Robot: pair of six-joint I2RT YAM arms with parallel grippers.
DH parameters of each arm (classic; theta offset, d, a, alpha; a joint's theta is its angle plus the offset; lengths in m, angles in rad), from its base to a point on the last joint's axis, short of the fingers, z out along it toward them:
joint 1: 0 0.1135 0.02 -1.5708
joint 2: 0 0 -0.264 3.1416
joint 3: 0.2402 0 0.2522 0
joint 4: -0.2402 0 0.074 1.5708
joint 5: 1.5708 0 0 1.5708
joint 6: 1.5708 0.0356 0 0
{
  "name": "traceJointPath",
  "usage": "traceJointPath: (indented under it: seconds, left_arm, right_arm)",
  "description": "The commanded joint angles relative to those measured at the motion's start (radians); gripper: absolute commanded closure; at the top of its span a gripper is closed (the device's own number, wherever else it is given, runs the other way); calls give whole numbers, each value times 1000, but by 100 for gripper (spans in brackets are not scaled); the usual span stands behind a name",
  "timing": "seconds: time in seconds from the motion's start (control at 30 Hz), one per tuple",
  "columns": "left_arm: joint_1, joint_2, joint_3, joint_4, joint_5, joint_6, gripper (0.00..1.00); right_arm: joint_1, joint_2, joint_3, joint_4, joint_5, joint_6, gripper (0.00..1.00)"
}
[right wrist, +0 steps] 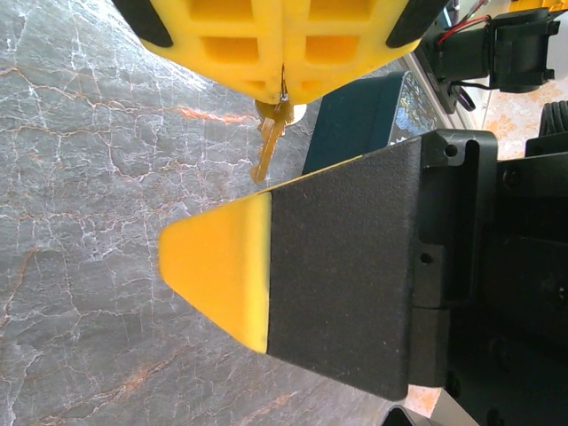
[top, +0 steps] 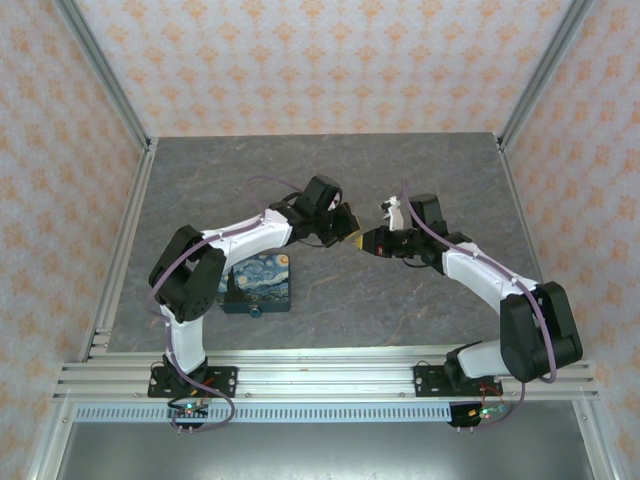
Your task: Unlock the padlock with the key
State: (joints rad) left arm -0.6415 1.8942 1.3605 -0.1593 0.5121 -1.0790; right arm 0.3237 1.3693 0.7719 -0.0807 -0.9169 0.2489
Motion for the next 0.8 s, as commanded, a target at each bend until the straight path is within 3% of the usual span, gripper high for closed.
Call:
traceJointPath:
  seconds: [0.0, 0.7, 0.77]
  left_arm:
    - [-8, 0, 15, 9, 5, 12, 100]
    - [-13, -46, -27, 57, -38, 15, 100]
    - [-12, -57, -30, 42, -60, 19, 85]
  right_arm:
    - [-5, -19, -10, 29, 1, -22, 100]
    - [-6, -51, -34, 45, 29, -5, 100]
    - [-5, -50, -34, 43, 28, -7, 100]
